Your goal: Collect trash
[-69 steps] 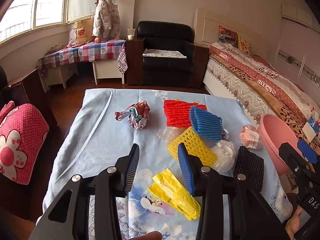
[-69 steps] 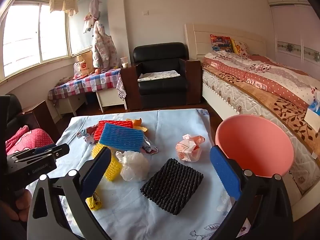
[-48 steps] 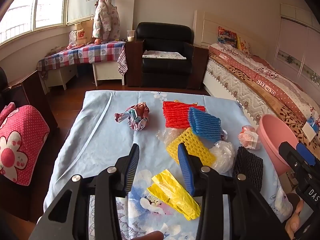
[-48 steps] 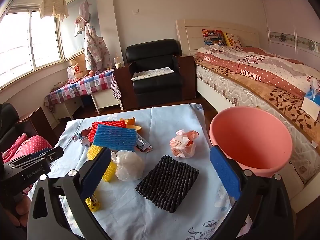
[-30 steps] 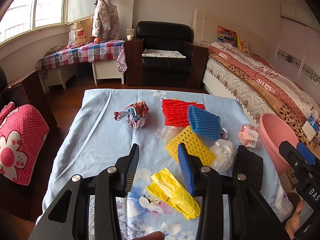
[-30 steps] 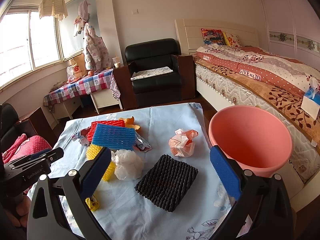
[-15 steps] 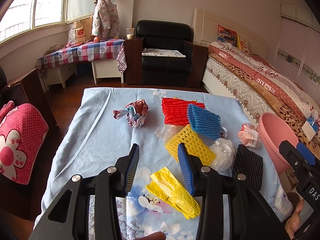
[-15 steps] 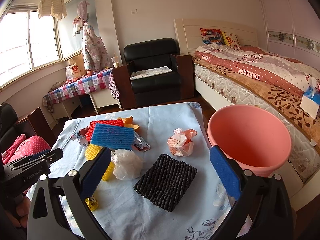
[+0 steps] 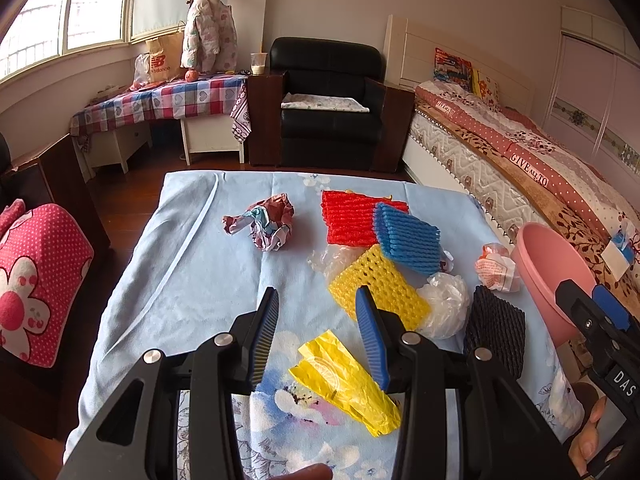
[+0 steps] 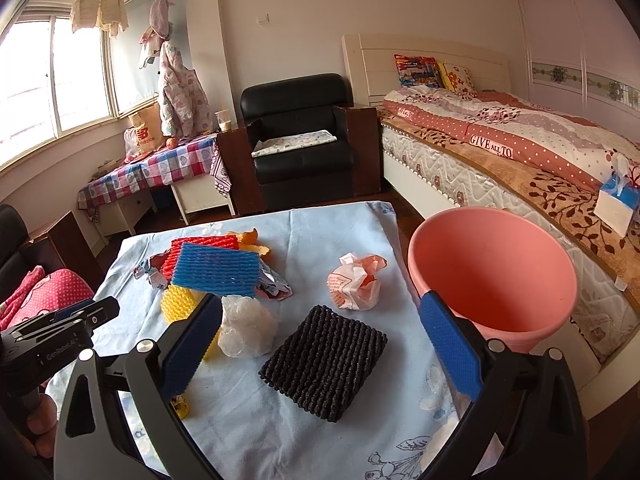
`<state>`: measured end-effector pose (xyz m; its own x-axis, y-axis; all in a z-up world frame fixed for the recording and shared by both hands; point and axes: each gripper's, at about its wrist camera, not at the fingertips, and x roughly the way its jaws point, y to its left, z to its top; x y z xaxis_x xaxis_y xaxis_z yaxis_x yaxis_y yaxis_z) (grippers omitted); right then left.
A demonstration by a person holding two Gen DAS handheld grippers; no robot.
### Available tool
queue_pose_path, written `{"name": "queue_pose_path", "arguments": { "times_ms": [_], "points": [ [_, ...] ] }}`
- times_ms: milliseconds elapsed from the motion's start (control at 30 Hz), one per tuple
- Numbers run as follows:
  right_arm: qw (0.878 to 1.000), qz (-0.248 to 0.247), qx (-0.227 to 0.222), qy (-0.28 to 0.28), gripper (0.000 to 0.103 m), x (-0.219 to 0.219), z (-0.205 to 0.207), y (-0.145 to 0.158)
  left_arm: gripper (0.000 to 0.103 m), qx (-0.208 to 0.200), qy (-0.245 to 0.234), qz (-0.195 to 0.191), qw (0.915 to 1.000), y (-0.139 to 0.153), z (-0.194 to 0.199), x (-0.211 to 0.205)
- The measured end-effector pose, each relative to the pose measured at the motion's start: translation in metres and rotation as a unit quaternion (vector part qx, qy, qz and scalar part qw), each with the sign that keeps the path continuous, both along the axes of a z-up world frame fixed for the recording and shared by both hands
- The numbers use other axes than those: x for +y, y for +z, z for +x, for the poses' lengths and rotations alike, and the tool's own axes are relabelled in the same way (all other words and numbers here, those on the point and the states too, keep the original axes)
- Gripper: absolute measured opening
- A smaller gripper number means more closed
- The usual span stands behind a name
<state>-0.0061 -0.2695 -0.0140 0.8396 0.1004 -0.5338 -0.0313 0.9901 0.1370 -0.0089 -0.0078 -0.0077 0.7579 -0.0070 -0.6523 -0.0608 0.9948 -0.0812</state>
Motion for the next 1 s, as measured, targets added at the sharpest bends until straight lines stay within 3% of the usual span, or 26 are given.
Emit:
{"name": "queue_pose_path", "arguments": {
  "times_ms": [433,1000],
  "points": [
    [0.999,-0.026,0.015,-0.021,0.099,0.0008,0.0028,-0.0012,0.04,0.007,-0.009,-0.002,0.9999,-0.0011,0.0028,-0.0041],
    [0.999,-0.025,0.018,-0.027,0.099,-0.0005,0.0005,-0.0007,0.04,0.007,-0.012,0.0,0.9999,0.0006,0.0008,-0.0047]
  ]
}}
